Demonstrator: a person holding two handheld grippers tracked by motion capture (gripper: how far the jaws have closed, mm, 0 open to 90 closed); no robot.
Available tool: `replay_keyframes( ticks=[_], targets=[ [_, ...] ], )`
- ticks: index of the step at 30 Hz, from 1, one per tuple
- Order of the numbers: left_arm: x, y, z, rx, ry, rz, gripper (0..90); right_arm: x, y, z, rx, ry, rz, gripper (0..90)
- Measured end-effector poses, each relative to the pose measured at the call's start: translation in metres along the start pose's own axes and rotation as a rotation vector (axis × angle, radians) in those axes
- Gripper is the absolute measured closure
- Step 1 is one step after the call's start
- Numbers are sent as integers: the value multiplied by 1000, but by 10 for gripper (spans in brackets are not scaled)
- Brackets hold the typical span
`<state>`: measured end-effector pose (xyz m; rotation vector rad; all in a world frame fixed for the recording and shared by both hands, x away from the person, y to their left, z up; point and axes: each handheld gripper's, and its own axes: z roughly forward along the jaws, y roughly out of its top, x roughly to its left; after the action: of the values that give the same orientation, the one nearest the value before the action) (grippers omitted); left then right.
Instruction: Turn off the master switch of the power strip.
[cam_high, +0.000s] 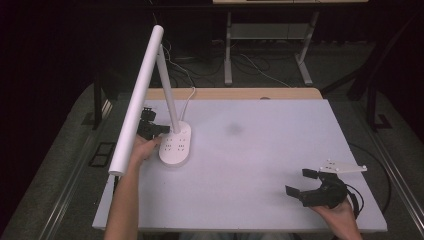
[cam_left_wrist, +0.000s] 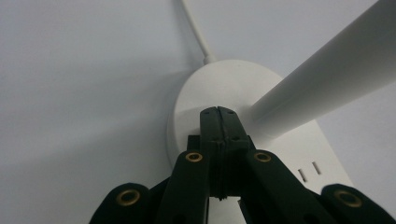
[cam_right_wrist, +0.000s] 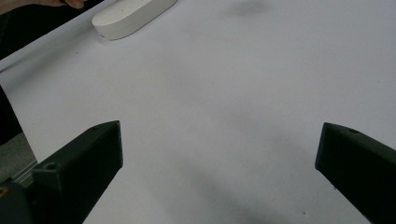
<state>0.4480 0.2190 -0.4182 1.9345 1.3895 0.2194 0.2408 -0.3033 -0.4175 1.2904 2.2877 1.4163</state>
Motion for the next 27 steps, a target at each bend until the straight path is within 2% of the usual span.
replay_keyframes(
  ticks=[3, 9, 10, 12, 13, 14, 15, 19, 23, 26, 27],
  targets=[
    [0, -1, 0, -4, 2, -21, 900, 0, 0, -1, -2, 0, 0, 1],
    [0, 0, -1, 3, -3, -25, 900, -2, 0, 0, 0, -3, 1, 1],
    [0, 0, 0, 5, -34, -27, 900, -2, 0, 0, 2, -3, 2, 1],
    [-2, 1, 0, -14, -37, -17, 900, -2, 0, 1, 3, -4, 7, 1],
    [-2, 1, 0, -25, -17, -28, 900, -2, 0, 1, 4, -2, 10, 1],
    [-2, 1, 0, -25, -17, -28, 900, -2, 0, 1, 2, -2, 11, 1],
    [-4, 2, 1, -28, -1, -17, 900, -2, 0, 1, 2, -2, 11, 1],
    [-9, 3, 3, -20, -19, 8, 899, -3, 0, 0, -3, -4, 5, 1],
    [-9, 4, -1, -59, -28, 0, 899, -5, 0, 0, -5, -6, 15, 1],
    [-9, 6, -6, -56, -18, 21, 898, -5, -1, 0, -5, -6, 13, 1],
    [-10, 7, -7, -65, -17, 15, 898, -5, -1, 0, -5, -6, 11, 1]
  ],
)
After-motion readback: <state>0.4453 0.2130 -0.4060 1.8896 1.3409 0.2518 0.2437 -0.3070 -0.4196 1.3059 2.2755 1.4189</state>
